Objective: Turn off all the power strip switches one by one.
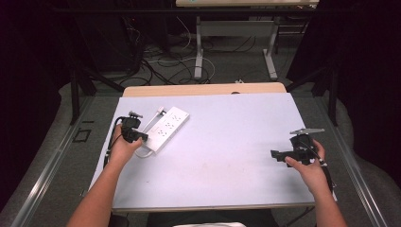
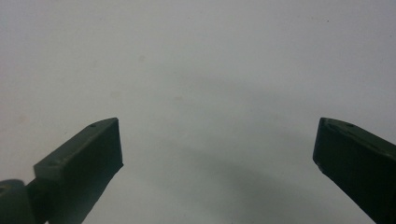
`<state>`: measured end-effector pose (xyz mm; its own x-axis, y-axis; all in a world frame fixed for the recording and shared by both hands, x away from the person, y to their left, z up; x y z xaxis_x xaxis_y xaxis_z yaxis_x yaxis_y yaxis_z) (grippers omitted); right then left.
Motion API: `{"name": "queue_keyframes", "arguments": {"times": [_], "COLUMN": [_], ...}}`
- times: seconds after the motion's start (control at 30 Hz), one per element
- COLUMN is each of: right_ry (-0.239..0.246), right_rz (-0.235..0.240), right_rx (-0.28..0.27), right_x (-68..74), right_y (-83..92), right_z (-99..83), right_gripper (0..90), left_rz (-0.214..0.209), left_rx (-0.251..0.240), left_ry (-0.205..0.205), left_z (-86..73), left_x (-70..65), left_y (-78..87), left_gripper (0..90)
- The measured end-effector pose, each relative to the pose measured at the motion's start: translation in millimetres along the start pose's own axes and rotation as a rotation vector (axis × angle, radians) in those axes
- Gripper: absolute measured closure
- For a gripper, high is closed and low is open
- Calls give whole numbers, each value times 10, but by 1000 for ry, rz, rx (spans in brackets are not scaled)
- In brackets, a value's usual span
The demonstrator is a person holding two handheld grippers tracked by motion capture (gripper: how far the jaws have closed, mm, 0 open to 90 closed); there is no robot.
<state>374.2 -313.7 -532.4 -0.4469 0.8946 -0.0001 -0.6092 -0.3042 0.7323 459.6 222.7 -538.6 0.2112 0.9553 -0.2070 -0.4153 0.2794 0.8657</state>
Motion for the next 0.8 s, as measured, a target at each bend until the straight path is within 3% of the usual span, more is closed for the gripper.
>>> {"name": "queue_keyframes", "arguments": {"times": [0.17,0.53,0.8], "right_ry": [1,2,5], "right_rz": [0,2,1], "right_rx": [-1,0,-2], "right_x": [-7,-4,6], "right_y": [8,14,20], "right_z": [-2,1,3], "right_gripper": [8,8,8], "left_rz": [13,-1,15], "left_rx": [14,3,-3], "left_ry": [-22,8,-6], "left_z": [2,-23,-39], "left_x": [-7,3,-21], "left_y": [6,-18,-12], "left_gripper": [900,900,900]}}
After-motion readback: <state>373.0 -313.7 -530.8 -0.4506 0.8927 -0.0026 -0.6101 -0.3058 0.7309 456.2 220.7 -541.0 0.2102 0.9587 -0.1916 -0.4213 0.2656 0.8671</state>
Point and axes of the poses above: each handheld gripper's, and its own axes: y roughly backward along the jaws, z roughly out of its top, x roughly to its left, the point moved 3 cm from there along -y, roughly forward along the jaws, and after that the axes turned 10 degrees about y, right-handed, at the moved point
